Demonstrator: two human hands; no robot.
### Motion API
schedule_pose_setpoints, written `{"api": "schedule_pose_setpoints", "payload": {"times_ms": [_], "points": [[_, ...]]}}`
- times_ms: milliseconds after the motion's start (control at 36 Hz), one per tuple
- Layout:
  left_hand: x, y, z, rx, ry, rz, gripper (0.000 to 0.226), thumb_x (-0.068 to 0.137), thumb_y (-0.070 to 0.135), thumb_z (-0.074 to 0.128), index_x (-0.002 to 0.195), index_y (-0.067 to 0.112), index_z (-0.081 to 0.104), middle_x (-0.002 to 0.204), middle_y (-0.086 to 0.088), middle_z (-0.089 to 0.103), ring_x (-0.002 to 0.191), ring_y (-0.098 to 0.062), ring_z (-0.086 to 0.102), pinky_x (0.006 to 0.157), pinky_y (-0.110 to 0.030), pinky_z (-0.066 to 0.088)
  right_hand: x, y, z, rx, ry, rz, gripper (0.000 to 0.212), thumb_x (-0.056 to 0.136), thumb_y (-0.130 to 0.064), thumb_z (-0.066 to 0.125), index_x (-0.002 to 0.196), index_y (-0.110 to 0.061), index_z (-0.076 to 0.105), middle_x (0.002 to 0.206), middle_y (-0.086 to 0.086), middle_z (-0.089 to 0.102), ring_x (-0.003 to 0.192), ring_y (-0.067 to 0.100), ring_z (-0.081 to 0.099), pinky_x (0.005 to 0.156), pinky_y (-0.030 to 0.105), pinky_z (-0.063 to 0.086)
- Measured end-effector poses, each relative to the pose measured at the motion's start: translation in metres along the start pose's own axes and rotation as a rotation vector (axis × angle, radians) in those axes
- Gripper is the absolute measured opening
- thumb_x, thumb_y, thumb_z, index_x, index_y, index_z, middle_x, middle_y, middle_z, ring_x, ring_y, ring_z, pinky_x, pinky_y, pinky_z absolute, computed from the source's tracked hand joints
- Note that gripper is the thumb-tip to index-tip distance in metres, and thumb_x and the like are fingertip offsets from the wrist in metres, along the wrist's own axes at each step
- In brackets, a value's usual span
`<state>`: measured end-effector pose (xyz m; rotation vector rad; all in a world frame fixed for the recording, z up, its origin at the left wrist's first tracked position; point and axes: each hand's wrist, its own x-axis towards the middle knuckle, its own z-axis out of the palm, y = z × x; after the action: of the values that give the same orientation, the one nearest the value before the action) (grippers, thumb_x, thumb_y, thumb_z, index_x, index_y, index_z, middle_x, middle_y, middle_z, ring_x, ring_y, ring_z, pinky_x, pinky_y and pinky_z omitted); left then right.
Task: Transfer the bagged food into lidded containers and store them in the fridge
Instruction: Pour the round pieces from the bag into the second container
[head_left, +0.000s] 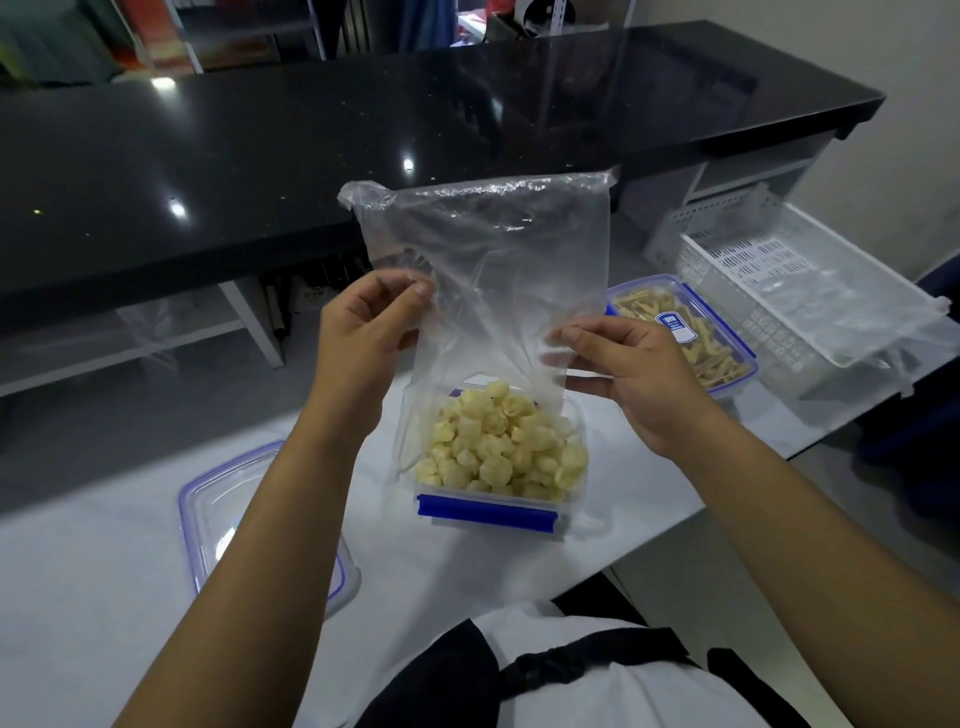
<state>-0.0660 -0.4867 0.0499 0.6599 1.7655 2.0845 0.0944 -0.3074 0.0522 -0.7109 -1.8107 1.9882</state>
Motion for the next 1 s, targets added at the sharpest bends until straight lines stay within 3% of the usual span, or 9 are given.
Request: {"api": "schedule_pose_setpoints", "payload": {"times_ms": [278,389,500,583,667,806,889,1000], "points": [[-0.002,0.009,0.001,-0.032,0.008,0.063,0.009,0.094,0.015,0.065,0.095,0.019,0.073,0.088,-0.001,0.074,0.084,-0.021,0.07,0.08,-0.037,0.06,-0.007,-0.014,-0.002,0.005,0.002,-0.142,0.014,0.09,-0.014,0.067,0.085,-0.017,0.08,0.095,0.007,0.078,0.094,0.022,0.074,0.074,0.028,0.059],[-0.009,-0.003,0.018,0.016,-0.015,0.009,0.012,0.095,0.006,0.065,0.095,0.015,0.073,0.085,-0.001,0.073,0.076,-0.014,0.066,0.067,-0.026,0.056,-0.008,-0.008,-0.011,-0.177,0.067,-0.079,0.01,0.088,-0.013,0.072,0.083,-0.02,0.078,0.099,0.004,0.076,0.102,0.021,0.069,0.091,0.04,0.057],[-0.016,-0.013,0.024,-0.06,0.062,-0.01,0.018,0.094,0.007,0.066,0.088,0.022,0.073,0.076,0.009,0.071,0.069,-0.006,0.064,0.064,-0.019,0.052,-0.015,-0.016,-0.029,-0.184,0.13,-0.218,0.005,0.084,-0.02,0.077,0.082,-0.024,0.081,0.089,-0.002,0.077,0.087,0.009,0.071,0.078,0.02,0.056],[-0.019,-0.019,0.033,-0.104,0.073,-0.04,0.015,0.095,0.007,0.065,0.104,0.018,0.07,0.079,0.004,0.073,0.069,-0.01,0.067,0.06,-0.022,0.054,-0.012,-0.014,-0.04,-0.24,0.167,-0.17,0.012,0.086,-0.015,0.075,0.076,-0.021,0.08,0.082,0.0,0.076,0.081,0.015,0.07,0.075,0.024,0.057],[-0.025,-0.028,0.051,-0.072,0.076,-0.056,0.031,0.096,0.012,0.064,0.125,0.021,0.06,0.083,-0.002,0.076,0.073,-0.017,0.073,0.059,-0.023,0.055,-0.012,-0.009,-0.06,-0.12,0.245,0.007,0.014,0.089,-0.015,0.071,0.076,-0.013,0.078,0.08,0.004,0.073,0.075,0.023,0.065,0.069,0.032,0.049],[-0.034,-0.044,0.099,-0.127,-0.045,-0.011,0.068,0.093,0.015,0.063,0.145,0.048,0.034,0.085,-0.009,0.073,0.076,-0.024,0.072,0.064,-0.029,0.058,-0.021,-0.022,-0.117,-0.155,0.348,0.0,0.018,0.088,-0.016,0.072,0.071,-0.015,0.077,0.072,0.003,0.071,0.068,0.017,0.065,0.065,0.031,0.053],[-0.036,-0.049,0.134,-0.089,-0.162,0.039,0.073,0.098,0.015,0.06,0.146,0.057,0.026,0.091,-0.005,0.074,0.076,-0.024,0.073,0.066,-0.03,0.06,-0.027,-0.03,-0.156,-0.16,0.457,0.026,0.011,0.087,-0.018,0.074,0.077,-0.012,0.076,0.082,0.013,0.069,0.077,0.026,0.059,0.078,0.042,0.049],[-0.027,-0.051,0.185,0.007,-0.381,0.071,0.055,0.1,0.015,0.058,0.139,0.051,0.046,0.095,-0.003,0.072,0.08,-0.021,0.074,0.072,-0.033,0.061,-0.026,-0.046,-0.216,-0.272,0.553,0.006,0.009,0.088,-0.015,0.073,0.084,-0.007,0.076,0.082,0.008,0.073,0.075,0.017,0.067,0.08,0.035,0.053]]}}
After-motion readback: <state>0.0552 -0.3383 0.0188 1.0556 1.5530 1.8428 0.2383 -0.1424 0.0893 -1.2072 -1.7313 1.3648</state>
